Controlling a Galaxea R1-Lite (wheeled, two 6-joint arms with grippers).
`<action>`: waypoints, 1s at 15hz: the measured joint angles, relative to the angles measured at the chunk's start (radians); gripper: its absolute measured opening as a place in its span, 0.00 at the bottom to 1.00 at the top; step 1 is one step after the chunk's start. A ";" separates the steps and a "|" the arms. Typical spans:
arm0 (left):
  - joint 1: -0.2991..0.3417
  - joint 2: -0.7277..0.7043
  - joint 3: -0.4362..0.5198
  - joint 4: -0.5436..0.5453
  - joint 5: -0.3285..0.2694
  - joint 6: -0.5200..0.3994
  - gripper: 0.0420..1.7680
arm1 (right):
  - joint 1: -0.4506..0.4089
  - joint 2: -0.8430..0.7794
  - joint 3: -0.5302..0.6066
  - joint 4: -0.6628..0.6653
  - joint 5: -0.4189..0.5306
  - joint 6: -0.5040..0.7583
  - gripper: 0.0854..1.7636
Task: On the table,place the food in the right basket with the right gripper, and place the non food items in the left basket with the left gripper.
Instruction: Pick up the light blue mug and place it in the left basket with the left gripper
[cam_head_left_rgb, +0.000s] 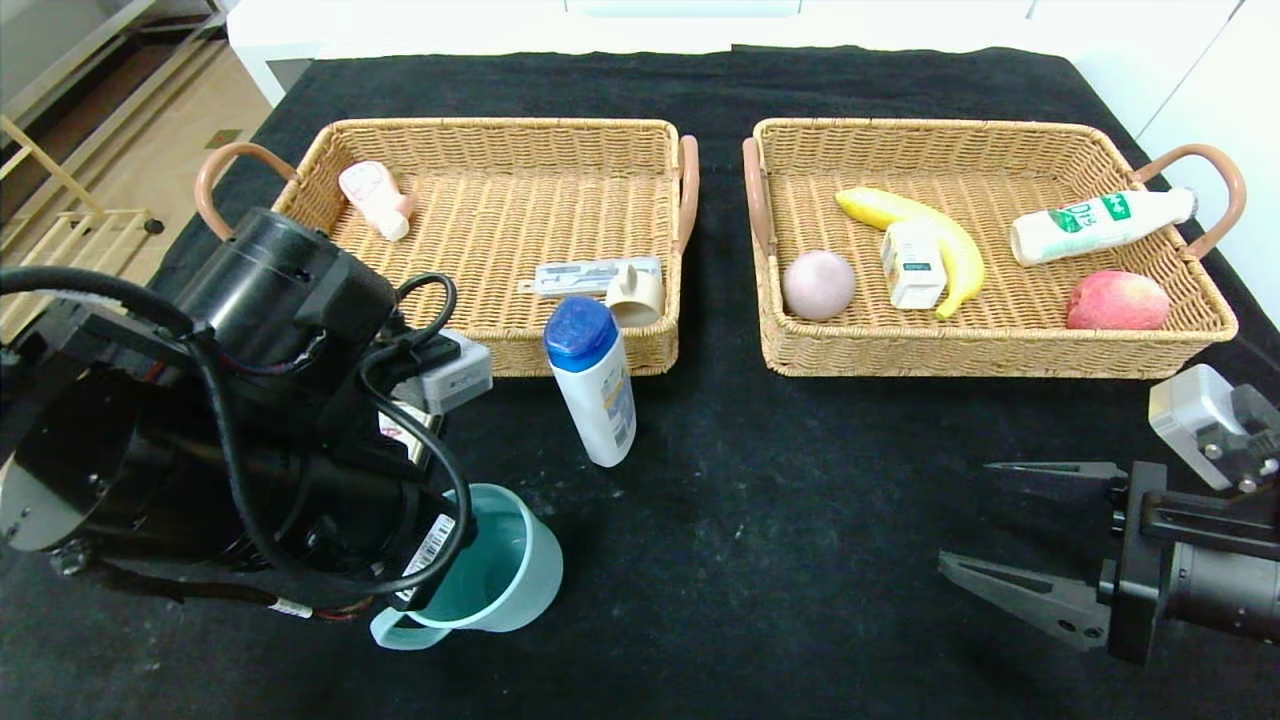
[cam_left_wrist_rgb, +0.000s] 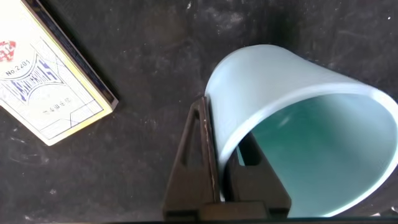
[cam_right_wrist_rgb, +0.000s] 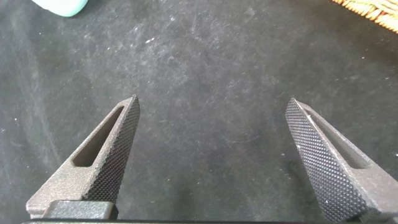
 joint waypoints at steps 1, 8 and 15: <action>-0.002 -0.001 0.001 0.000 0.000 0.000 0.08 | 0.001 0.001 0.000 0.000 0.000 0.000 0.97; -0.013 -0.001 0.009 0.002 -0.001 0.000 0.08 | 0.004 0.003 0.006 0.000 0.000 -0.001 0.97; -0.042 -0.017 0.033 0.006 -0.001 0.002 0.08 | 0.002 0.003 0.004 0.000 0.000 -0.001 0.97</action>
